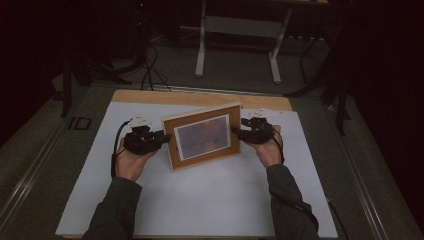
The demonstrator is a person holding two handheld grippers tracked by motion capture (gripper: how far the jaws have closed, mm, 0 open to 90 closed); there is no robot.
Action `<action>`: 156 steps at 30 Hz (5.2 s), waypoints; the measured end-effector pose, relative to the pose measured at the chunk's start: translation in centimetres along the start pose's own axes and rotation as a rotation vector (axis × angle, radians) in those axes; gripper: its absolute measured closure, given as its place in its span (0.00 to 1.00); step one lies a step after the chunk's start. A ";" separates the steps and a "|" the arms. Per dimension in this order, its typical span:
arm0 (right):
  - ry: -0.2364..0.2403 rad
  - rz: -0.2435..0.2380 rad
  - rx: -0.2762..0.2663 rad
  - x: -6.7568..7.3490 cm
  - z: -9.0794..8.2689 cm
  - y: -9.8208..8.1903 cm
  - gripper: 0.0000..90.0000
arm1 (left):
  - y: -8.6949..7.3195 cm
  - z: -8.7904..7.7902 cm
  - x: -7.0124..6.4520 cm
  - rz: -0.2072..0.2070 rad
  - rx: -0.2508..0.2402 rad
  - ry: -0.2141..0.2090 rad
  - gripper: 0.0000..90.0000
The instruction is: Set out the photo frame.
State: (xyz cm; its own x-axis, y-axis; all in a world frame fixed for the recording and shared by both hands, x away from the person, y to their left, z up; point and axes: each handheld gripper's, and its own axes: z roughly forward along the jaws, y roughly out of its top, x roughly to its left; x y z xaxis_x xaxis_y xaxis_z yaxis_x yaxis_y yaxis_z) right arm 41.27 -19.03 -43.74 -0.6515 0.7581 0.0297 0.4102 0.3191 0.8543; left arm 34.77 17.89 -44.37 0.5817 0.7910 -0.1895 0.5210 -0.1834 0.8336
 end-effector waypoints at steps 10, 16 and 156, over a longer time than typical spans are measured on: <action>0.023 0.035 -0.024 -0.6 1.3 1.2 0.31 | -0.1 0.2 0.0 0.001 -0.007 0.003 0.77; 0.060 0.048 -0.017 -1.0 2.0 1.5 0.30 | -0.1 0.3 -0.2 0.005 -0.010 0.011 0.77; 0.043 0.126 -0.005 -2.4 -2.5 -2.4 0.64 | 1.9 5.0 0.0 0.033 -0.016 -0.004 0.58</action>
State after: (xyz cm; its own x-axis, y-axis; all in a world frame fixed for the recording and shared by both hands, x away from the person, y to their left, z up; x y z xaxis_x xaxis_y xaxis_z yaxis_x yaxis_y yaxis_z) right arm 40.26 -23.05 -44.56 -0.6220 0.7667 0.1591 0.4876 0.2203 0.8448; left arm 38.86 14.62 -45.32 0.6007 0.7825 -0.1641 0.4914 -0.1994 0.8478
